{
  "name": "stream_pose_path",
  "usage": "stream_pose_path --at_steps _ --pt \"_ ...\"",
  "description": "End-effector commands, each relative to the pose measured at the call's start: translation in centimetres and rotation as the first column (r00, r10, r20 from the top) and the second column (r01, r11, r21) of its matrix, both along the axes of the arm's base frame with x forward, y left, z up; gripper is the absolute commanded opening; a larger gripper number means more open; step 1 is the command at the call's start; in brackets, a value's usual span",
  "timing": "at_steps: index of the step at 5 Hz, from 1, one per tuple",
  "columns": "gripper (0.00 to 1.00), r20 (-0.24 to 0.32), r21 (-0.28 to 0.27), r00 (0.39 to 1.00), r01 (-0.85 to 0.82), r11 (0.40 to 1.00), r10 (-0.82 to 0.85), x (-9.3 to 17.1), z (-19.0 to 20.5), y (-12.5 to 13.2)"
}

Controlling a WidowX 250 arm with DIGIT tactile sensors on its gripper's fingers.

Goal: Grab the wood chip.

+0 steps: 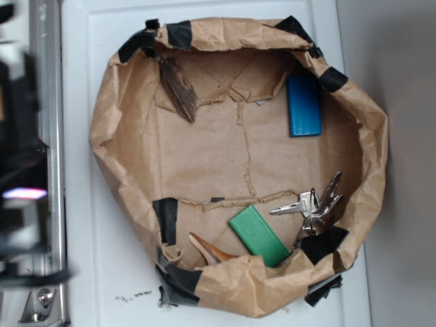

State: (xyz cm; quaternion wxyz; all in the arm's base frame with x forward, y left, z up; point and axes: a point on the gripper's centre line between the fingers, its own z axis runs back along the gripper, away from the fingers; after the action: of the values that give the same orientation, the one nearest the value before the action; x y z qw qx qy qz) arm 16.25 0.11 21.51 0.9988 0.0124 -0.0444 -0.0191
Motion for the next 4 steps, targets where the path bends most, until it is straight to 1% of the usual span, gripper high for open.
stream_pose_path --at_steps 1,2,3,4 --pt "1.0 0.047 0.109 0.962 0.262 0.959 -0.268 5.5 -3.2 2.5" --pt "1.0 -0.016 0.113 0.915 0.403 0.908 -0.404 7.6 -6.4 2.3" --pt "1.0 -0.082 0.125 0.892 0.452 0.883 -0.445 8.7 -9.5 2.2" --pt "1.0 -0.081 0.108 0.863 0.505 0.857 -0.498 9.2 -11.2 2.1"
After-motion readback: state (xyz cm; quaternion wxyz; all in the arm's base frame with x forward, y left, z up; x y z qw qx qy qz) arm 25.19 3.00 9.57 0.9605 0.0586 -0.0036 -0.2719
